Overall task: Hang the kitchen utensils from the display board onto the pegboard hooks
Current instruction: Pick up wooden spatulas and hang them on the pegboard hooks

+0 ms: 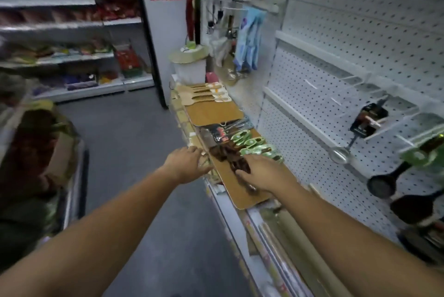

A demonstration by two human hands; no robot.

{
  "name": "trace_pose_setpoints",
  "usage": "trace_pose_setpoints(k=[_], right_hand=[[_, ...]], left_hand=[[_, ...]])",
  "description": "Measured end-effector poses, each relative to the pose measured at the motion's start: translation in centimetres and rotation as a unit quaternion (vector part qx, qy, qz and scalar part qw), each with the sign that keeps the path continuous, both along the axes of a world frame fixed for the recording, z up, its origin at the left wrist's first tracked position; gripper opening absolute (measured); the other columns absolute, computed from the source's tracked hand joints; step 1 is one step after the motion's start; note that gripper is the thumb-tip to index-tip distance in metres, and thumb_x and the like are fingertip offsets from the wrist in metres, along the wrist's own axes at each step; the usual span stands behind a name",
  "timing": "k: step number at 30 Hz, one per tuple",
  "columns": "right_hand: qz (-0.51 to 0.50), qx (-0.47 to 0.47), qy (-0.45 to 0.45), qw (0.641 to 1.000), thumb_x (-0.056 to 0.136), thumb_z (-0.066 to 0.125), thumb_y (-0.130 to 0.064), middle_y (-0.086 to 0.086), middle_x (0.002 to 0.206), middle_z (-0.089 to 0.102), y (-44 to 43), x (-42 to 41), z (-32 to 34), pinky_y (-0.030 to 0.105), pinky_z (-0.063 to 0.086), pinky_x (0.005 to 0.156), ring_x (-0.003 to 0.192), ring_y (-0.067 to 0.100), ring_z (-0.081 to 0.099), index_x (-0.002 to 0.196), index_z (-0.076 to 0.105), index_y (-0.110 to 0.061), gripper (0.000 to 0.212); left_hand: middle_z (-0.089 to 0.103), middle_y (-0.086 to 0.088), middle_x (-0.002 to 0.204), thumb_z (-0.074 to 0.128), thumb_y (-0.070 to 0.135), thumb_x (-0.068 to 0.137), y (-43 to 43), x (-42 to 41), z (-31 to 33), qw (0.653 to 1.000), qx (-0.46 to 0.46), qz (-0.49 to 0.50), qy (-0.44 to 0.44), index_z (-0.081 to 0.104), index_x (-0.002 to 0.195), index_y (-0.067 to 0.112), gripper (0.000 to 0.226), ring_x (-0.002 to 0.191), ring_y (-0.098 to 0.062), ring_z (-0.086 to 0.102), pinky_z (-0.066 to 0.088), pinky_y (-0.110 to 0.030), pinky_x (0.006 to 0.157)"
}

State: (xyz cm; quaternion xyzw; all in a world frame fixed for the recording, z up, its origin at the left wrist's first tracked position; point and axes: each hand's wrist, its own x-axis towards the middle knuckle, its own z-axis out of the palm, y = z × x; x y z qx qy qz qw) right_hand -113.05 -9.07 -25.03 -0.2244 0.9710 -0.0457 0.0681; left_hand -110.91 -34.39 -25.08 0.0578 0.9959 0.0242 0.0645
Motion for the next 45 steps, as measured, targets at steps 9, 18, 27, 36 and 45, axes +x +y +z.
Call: trace_pose_setpoints(k=[9, 18, 27, 36, 45], right_hand=[[0.056, 0.002, -0.018, 0.998, 0.094, 0.040, -0.063, 0.012, 0.117, 0.064, -19.8, -11.1, -0.7, 0.037, 0.046, 0.080, 0.106, 0.032, 0.062, 0.124, 0.053, -0.015, 0.058], [0.064, 0.018, -0.026, 0.997, 0.087, 0.035, -0.073, 0.008, 0.137, 0.058, -28.6, -23.4, -2.4, 0.045, 0.044, 0.104, 0.125, 0.029, 0.054, 0.142, 0.044, -0.021, 0.076], [0.036, 0.014, -0.067, 0.997, 0.092, 0.031, -0.074, 0.006, 0.155, 0.041, -32.1, -39.7, -5.1, 0.046, 0.035, 0.114, 0.140, 0.028, 0.041, 0.153, 0.031, -0.021, 0.080], [0.017, 0.017, -0.089, 0.996, 0.094, 0.037, -0.068, 0.008, 0.148, 0.048, -35.0, -51.2, -5.2, 0.044, 0.038, 0.111, 0.134, 0.027, 0.046, 0.146, 0.040, -0.015, 0.074], [-0.044, 0.029, -0.117, 0.992, 0.093, 0.038, -0.068, 0.009, 0.149, 0.046, -38.9, -60.6, -8.0, 0.041, 0.035, 0.111, 0.135, 0.029, 0.043, 0.147, 0.039, -0.015, 0.075]], left_hand=[[0.037, -0.004, 0.155, 0.034, 0.075, 0.088, -19.5, -6.9, -0.7, 0.997, -0.013, 0.071, -0.025, 0.033, 0.149, 0.017, 0.084, 0.140, -0.025, 0.037, 0.030, -0.039, 0.116], [0.038, -0.006, 0.154, 0.031, 0.076, 0.088, -27.6, -18.2, -2.1, 0.996, -0.015, 0.071, -0.058, 0.036, 0.149, 0.014, 0.087, 0.139, -0.026, 0.037, 0.031, -0.040, 0.116], [0.039, -0.006, 0.153, 0.032, 0.078, 0.086, -31.0, -35.3, -3.2, 0.992, -0.023, 0.078, -0.092, 0.035, 0.149, 0.016, 0.088, 0.139, -0.027, 0.038, 0.032, -0.042, 0.115], [0.041, -0.006, 0.152, 0.033, 0.074, 0.089, -32.4, -48.3, -3.2, 0.992, -0.050, 0.041, -0.112, 0.036, 0.148, 0.015, 0.083, 0.137, -0.027, 0.040, 0.032, -0.040, 0.114], [0.048, -0.006, 0.146, 0.032, 0.076, 0.087, -36.7, -61.1, -6.5, 0.993, -0.034, -0.039, -0.110, 0.042, 0.143, 0.017, 0.082, 0.132, -0.027, 0.047, 0.039, -0.041, 0.109]])
